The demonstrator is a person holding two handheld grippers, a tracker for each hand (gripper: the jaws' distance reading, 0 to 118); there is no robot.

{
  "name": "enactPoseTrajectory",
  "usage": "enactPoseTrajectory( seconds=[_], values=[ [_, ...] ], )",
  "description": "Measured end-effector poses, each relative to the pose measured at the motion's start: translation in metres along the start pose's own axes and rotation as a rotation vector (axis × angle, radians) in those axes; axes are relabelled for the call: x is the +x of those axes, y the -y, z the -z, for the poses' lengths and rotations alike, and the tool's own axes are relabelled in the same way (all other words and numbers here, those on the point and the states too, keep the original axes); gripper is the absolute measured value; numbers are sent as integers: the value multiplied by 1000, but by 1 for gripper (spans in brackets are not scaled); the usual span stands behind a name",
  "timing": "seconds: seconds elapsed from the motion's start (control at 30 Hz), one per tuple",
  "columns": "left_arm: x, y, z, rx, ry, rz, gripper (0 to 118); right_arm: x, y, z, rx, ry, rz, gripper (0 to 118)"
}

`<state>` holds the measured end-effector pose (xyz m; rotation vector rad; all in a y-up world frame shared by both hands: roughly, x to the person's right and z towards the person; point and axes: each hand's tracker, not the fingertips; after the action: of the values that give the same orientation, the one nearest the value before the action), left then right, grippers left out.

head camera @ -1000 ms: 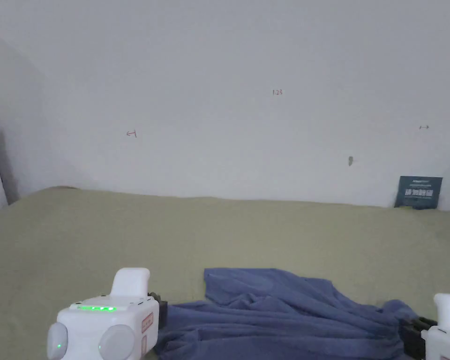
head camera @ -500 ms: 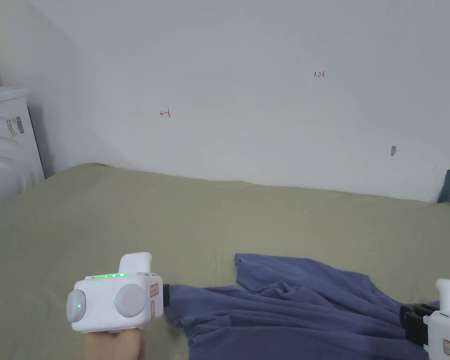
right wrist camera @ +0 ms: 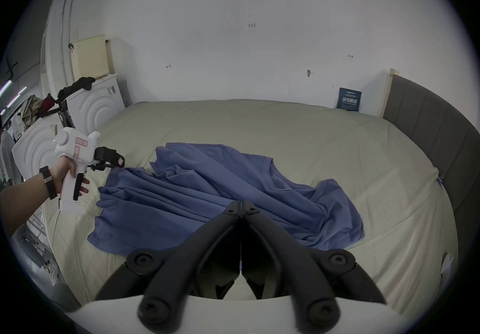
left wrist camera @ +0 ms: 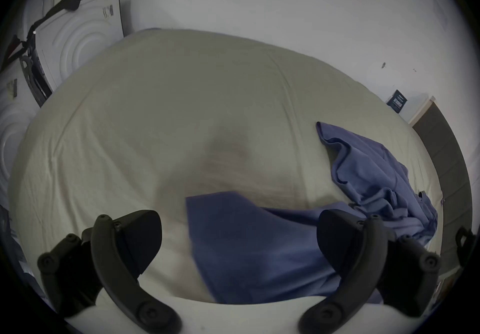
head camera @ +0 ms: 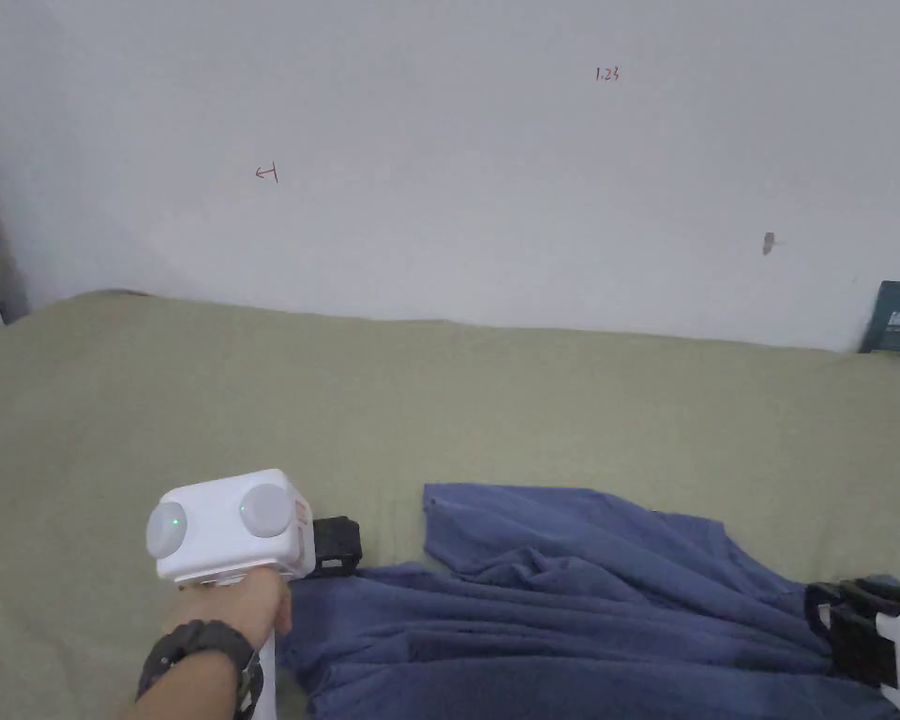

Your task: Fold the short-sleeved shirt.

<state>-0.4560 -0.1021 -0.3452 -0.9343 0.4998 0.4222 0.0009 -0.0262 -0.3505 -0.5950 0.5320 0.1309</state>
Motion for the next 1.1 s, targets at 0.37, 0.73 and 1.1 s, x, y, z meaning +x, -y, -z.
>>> enactPoseTrajectory(
  seconds=[0.37,0.73,1.1],
  values=[
    [1,-9,52,-34,-31,79,90,-5,13,2,-2,-68,-20,0],
    [-3,22,-29,62,250,99,3,39,7,-12,26,69,8,0],
    [1,21,-38,109,280,160,3,108,2,4,-37,236,101,0]
  ],
)
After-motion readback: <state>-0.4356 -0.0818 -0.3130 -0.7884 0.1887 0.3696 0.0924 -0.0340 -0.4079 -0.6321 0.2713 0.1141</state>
